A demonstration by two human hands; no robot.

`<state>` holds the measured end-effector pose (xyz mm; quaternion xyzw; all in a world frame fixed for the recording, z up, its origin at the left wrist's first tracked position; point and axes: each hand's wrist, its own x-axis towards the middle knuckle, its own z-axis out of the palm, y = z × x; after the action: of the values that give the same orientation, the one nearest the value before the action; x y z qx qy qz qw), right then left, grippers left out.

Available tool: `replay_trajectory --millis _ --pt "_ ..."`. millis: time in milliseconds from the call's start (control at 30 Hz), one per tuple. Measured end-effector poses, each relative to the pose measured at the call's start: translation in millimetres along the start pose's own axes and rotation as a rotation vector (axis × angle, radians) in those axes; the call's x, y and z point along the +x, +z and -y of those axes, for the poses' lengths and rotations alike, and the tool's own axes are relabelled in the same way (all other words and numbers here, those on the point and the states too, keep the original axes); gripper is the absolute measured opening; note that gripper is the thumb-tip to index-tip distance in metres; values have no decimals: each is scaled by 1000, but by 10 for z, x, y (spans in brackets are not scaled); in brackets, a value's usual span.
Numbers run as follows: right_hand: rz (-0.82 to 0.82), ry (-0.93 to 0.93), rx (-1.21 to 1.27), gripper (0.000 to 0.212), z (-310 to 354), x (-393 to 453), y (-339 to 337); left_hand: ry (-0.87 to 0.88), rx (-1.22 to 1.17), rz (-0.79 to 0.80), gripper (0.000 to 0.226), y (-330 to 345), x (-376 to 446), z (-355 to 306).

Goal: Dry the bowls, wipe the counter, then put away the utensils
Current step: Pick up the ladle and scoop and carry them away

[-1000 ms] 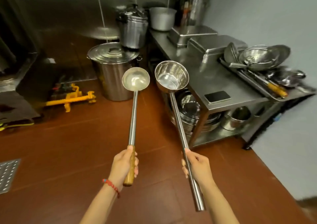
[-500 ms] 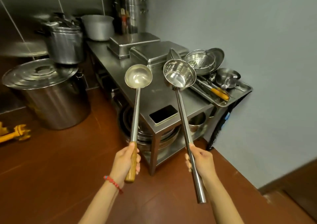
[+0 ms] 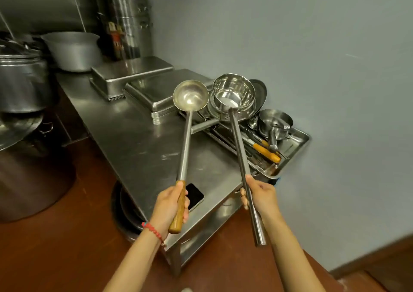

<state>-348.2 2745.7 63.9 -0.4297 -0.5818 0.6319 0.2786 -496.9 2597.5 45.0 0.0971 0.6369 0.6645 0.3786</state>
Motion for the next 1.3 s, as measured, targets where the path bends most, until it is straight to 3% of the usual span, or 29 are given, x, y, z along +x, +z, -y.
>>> replay_trajectory --millis 367,900,1167,1300 --pt "-128 106 -53 40 455 1498 333 -74 86 57 36 485 1518 -525" --pt "-74 239 -36 38 386 2444 453 -137 36 -69 36 1096 2392 -526" --pt "-15 340 -19 42 263 2573 424 -286 -48 94 33 1372 2527 -272" --pt "43 401 -48 44 174 2589 358 -368 -231 193 27 1548 2509 -118"
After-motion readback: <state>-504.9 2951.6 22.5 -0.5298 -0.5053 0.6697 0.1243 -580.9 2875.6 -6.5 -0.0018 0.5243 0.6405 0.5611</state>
